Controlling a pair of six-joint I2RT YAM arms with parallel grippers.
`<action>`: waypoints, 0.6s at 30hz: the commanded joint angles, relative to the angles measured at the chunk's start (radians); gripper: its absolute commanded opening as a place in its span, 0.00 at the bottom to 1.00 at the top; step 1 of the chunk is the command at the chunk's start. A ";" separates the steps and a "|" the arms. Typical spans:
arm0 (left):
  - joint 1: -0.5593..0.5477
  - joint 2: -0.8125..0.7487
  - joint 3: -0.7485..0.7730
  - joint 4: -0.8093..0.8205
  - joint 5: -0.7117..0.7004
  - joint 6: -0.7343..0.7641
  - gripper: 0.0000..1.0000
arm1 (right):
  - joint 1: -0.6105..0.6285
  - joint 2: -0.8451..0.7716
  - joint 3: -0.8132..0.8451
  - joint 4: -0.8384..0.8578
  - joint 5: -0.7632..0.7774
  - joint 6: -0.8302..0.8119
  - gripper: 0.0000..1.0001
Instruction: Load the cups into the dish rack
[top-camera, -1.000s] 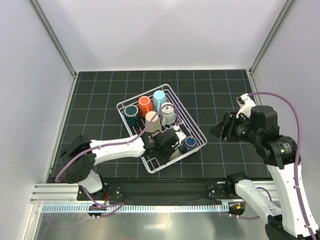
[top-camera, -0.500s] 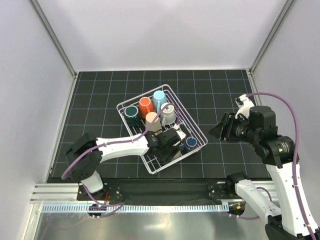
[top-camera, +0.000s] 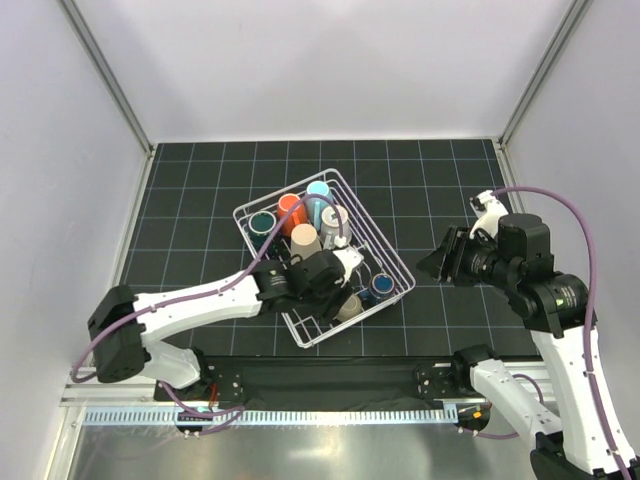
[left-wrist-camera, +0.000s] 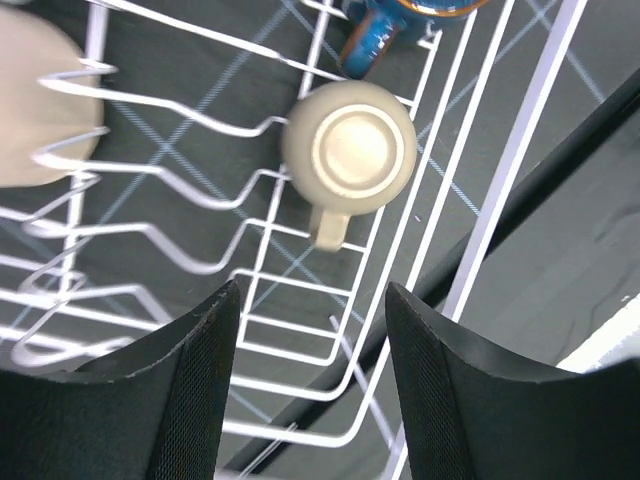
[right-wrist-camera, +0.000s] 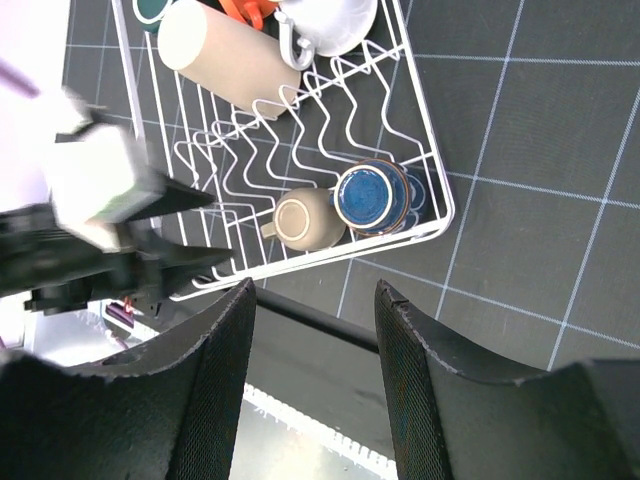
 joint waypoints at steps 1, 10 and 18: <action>-0.002 -0.086 0.045 -0.067 -0.066 -0.024 0.59 | 0.003 -0.013 -0.036 0.056 0.007 -0.005 0.53; -0.002 -0.518 -0.151 0.114 -0.198 -0.300 0.75 | 0.003 -0.049 -0.185 0.141 -0.031 -0.018 0.96; -0.002 -0.724 -0.352 0.295 -0.189 -0.470 1.00 | 0.002 -0.063 -0.297 0.210 0.045 0.027 1.00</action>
